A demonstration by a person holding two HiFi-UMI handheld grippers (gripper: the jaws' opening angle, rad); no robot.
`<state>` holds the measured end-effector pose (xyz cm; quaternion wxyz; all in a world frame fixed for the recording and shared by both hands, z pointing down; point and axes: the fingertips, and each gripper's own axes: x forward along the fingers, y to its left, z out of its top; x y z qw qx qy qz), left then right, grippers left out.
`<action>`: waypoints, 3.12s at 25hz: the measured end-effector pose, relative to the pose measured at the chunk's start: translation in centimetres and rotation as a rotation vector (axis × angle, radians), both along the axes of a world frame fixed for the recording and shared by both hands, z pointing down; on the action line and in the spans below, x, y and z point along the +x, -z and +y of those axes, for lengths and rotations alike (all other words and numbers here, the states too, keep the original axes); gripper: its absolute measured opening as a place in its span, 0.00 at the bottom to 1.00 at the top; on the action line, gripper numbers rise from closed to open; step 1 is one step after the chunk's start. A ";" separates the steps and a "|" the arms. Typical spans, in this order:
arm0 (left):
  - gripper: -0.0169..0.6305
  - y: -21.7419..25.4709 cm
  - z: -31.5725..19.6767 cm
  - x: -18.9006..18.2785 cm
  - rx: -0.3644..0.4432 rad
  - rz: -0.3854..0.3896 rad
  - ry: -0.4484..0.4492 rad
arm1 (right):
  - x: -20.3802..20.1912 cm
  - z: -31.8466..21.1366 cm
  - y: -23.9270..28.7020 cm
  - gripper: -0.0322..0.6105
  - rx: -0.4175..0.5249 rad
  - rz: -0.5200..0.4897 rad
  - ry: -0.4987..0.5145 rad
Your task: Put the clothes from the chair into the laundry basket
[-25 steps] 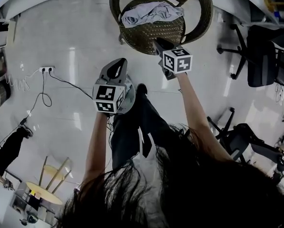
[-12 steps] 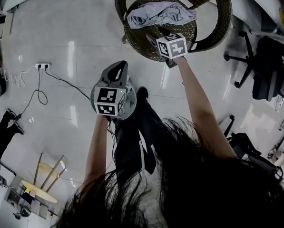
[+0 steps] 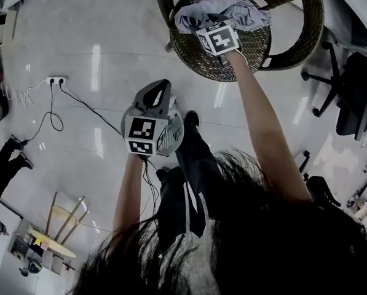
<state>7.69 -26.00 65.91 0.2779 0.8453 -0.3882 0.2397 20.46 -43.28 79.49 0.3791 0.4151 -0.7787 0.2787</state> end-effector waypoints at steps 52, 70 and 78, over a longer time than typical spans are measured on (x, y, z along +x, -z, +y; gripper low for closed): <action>0.06 15.7 6.7 -2.0 0.101 0.056 0.083 | 2.9 9.6 29.6 0.16 0.205 -0.356 -0.191; 0.06 23.0 14.5 -14.6 0.210 0.070 0.110 | -10.4 22.2 45.4 0.15 0.351 -0.437 -0.087; 0.06 23.9 20.0 -22.4 0.234 0.081 0.180 | -16.3 29.2 50.6 0.15 0.434 -0.471 -0.076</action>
